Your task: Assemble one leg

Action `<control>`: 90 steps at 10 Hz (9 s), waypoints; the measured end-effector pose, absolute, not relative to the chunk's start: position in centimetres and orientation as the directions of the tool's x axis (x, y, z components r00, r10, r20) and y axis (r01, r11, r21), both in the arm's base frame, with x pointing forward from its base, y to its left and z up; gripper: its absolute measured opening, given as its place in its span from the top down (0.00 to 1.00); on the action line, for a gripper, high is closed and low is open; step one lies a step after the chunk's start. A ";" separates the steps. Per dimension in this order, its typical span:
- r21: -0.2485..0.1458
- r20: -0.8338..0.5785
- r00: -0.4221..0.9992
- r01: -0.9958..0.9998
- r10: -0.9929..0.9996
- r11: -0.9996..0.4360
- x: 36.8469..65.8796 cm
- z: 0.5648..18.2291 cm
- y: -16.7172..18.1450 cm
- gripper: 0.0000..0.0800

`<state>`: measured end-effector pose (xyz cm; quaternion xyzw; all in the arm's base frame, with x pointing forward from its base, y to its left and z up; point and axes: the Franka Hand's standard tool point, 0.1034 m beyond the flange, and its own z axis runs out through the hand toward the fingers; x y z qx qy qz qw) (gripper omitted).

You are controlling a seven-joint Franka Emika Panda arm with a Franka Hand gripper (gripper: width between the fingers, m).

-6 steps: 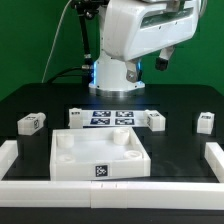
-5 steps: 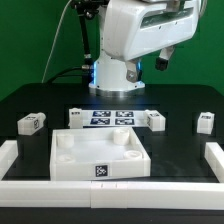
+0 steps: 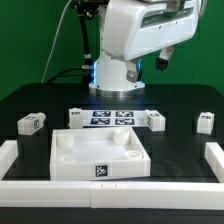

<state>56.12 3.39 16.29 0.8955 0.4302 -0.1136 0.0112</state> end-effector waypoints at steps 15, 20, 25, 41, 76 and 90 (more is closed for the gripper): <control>-0.034 -0.058 0.107 0.993 0.993 -0.109 48.6 9.9 -1.1 0.19; -0.016 -0.056 0.003 1.000 0.998 -0.003 48.3 8.9 -3.0 0.19; -0.056 -0.023 -0.201 0.978 0.979 0.199 44.8 4.6 -5.0 0.19; -0.100 -0.004 -0.135 0.986 0.991 0.134 44.0 1.2 -5.2 0.92; -0.140 0.009 0.016 0.990 1.000 -0.014 50.2 1.7 7.7 0.20; -0.101 -0.056 0.374 0.920 0.926 -0.378 48.6 6.3 11.2 0.19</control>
Offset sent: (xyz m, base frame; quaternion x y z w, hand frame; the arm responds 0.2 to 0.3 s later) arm -0.0373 -0.0050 -0.0099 -0.0556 0.0593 -0.0947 0.9922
